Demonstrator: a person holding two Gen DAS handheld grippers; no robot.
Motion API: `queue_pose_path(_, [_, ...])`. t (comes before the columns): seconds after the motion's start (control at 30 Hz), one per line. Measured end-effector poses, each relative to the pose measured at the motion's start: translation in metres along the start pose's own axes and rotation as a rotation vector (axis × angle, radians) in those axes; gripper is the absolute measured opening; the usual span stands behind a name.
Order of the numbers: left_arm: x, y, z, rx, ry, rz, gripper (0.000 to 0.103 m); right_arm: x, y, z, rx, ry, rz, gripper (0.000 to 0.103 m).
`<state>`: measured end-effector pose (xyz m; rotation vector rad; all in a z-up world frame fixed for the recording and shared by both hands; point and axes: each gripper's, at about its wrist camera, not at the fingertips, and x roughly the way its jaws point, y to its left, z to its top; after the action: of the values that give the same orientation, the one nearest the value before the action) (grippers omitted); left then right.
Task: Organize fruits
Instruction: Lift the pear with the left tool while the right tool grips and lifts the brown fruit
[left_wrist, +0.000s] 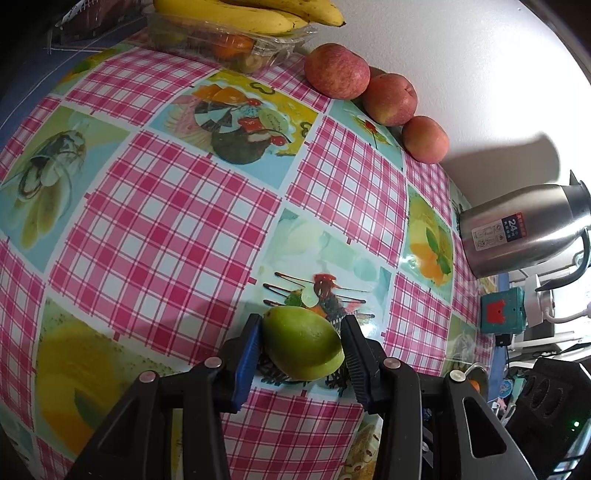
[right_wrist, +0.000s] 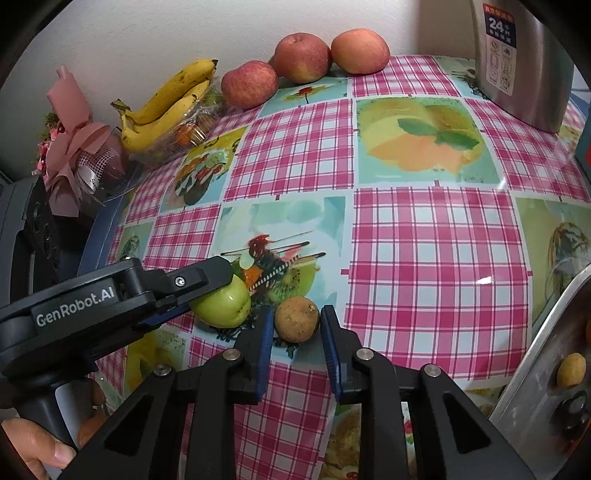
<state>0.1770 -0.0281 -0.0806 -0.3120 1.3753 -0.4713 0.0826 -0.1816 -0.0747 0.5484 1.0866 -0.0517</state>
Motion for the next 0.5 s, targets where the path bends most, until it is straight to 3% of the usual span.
queue_pose_path(0.5, [-0.021,-0.018,-0.008,0.012,-0.033,-0.033,0.046,-0.018,0.005,0.003,0.000,-0.022,0.014,0.027])
